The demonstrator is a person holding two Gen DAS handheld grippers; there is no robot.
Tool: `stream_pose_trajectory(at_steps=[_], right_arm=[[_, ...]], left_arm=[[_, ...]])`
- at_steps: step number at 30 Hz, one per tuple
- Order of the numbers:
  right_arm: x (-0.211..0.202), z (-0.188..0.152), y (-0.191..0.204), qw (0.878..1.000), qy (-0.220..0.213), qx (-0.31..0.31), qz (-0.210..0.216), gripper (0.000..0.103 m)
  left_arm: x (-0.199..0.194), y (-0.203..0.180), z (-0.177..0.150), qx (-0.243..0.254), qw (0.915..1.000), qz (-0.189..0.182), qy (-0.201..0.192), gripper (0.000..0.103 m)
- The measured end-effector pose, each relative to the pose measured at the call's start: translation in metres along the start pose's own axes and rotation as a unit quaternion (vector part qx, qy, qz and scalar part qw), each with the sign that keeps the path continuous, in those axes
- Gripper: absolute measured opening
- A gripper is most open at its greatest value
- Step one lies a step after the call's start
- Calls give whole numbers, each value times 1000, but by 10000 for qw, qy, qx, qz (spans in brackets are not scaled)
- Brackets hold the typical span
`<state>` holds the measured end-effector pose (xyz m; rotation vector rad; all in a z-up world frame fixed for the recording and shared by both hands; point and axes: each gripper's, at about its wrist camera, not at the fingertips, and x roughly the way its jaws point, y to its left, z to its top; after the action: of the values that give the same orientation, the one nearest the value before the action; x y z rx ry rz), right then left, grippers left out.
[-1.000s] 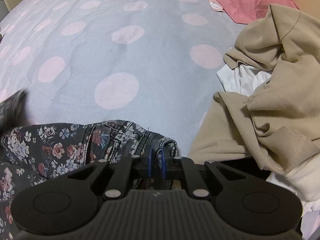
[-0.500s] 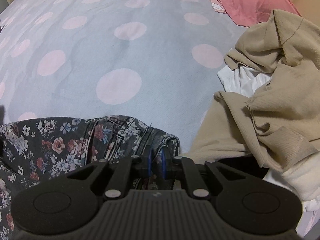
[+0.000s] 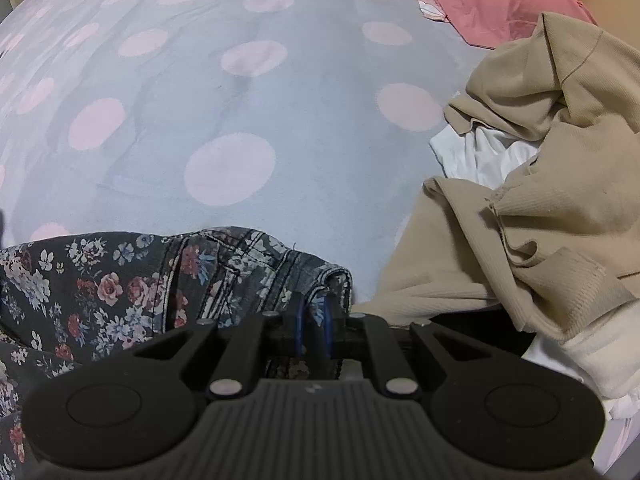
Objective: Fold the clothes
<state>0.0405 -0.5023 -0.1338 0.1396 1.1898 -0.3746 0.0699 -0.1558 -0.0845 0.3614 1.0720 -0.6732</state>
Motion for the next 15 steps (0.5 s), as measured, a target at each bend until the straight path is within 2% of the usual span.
stream_pose_trajectory(at_steps=[3, 6, 7, 8, 10, 13, 15], right_arm=[[2, 1, -1, 10000, -17, 0, 37, 12], [4, 2, -3, 10000, -37, 24, 89, 12], [4, 3, -4, 9999, -42, 47, 115, 13], [5, 3, -5, 9999, -46, 71, 140, 13], [5, 4, -7, 9997, -76, 128, 195, 19], [3, 6, -10, 9988, -163, 261, 369, 30], [2, 8, -10, 9987, -202, 275, 391, 32]], left_arm=[[32, -21, 15, 109, 9999, -23, -49, 49], [62, -37, 24, 207, 9996, 184, -49, 49], [69, -38, 25, 197, 9995, 246, -35, 44], [76, -38, 26, 167, 9995, 286, -15, 25], [81, -32, 27, 45, 9994, 339, 12, 13], [66, -16, 26, -98, 9987, 477, -146, 3], [48, -3, 24, -160, 9975, 633, -284, 2]])
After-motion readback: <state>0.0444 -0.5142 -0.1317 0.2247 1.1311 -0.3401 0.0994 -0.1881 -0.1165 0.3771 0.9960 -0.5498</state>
